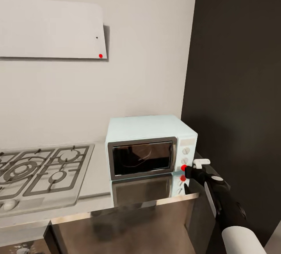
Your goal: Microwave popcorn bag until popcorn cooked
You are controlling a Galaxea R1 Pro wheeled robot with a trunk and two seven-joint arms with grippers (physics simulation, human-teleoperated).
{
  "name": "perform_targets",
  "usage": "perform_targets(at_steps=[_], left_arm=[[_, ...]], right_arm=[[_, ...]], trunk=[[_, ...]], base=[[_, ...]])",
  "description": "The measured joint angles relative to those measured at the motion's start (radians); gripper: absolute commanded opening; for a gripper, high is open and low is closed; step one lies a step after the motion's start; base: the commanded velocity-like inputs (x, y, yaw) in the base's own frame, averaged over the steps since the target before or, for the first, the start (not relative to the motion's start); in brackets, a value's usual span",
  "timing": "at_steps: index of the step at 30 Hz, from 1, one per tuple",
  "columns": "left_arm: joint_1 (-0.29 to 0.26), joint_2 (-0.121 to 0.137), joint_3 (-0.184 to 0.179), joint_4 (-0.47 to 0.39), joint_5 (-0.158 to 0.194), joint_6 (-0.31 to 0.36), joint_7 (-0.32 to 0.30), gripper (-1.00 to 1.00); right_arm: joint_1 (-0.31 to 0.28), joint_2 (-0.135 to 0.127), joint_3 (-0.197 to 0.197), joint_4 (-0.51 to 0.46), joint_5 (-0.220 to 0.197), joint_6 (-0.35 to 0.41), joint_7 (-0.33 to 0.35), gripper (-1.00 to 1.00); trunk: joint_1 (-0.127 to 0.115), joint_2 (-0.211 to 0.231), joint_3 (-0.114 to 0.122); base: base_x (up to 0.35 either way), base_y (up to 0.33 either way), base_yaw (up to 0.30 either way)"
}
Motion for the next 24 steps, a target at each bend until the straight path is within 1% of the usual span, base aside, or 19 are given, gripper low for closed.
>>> perform_targets(at_steps=[6, 9, 11, 24], left_arm=[[0.000, 0.000, 0.000, 0.000, 0.000, 0.000, 0.000, 1.00], [0.000, 0.000, 0.000, 0.000, 0.000, 0.000, 0.000, 1.00], [0.000, -0.001, 0.000, 0.000, -0.001, 0.000, 0.000, 1.00], [0.000, 0.000, 0.000, 0.000, -0.001, 0.000, 0.000, 1.00]], right_arm=[[0.000, 0.002, 0.004, 0.005, 0.001, -0.002, 0.000, -1.00], [0.000, 0.001, 0.005, 0.045, 0.003, -0.004, 0.000, -1.00], [0.000, 0.000, 0.003, 0.054, 0.005, -0.005, 0.000, -1.00], [0.000, 0.000, 0.004, 0.057, 0.005, -0.006, 0.000, -1.00]], trunk=[[0.000, 0.000, 0.000], [0.000, 0.000, 0.000], [0.000, 0.000, 0.000], [0.000, 0.000, 0.000]], base=[[0.001, 0.000, 0.000], [0.000, 0.000, 0.000], [0.000, 0.000, 0.000], [0.040, 0.000, 0.000]])
